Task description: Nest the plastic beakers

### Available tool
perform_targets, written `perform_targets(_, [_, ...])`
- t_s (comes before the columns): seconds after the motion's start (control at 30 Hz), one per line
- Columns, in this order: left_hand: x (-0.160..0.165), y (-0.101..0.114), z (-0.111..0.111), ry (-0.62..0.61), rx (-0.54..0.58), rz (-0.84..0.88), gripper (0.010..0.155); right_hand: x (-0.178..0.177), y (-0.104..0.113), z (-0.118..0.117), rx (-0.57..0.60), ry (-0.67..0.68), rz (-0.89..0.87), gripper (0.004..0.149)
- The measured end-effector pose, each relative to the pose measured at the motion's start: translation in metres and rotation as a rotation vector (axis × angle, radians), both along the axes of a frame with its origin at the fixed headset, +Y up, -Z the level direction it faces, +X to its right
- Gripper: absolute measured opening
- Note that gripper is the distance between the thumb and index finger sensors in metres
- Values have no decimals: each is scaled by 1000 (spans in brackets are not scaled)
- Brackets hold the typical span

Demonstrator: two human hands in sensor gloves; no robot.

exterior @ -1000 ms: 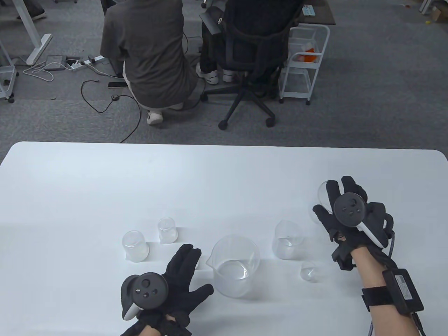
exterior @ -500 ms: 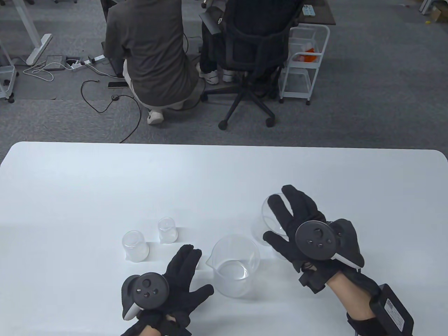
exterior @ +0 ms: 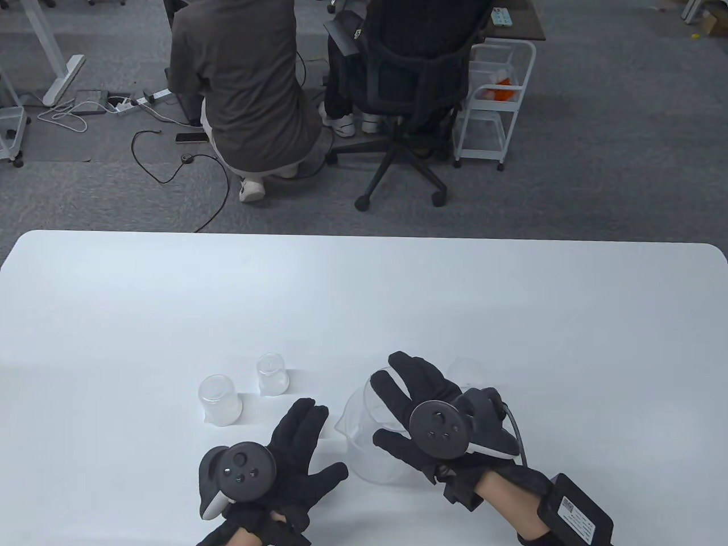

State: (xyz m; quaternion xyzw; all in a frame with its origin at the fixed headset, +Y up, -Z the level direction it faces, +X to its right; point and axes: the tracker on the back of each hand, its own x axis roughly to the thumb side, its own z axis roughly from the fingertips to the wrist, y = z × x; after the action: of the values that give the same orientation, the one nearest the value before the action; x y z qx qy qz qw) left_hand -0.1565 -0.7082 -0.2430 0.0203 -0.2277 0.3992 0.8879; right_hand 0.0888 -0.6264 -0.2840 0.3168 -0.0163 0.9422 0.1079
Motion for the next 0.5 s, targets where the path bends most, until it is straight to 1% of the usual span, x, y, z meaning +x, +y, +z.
perform_targets(0.13, [0, 0, 0, -2, 0, -2, 94, -3, -18, -5, -43, -4, 13, 78])
perform_targets(0.23, [0, 0, 0, -1, 0, -1, 94, -2, -25, -8, -65, -7, 8, 79])
perform_targets(0.4, [0, 0, 0, -1, 1, 4, 94, -1, -29, -10, -89, -12, 8, 81])
perform_targets(0.5, [0, 0, 0, -2, 0, 7, 94, 3, -25, -9, -94, -9, -13, 82])
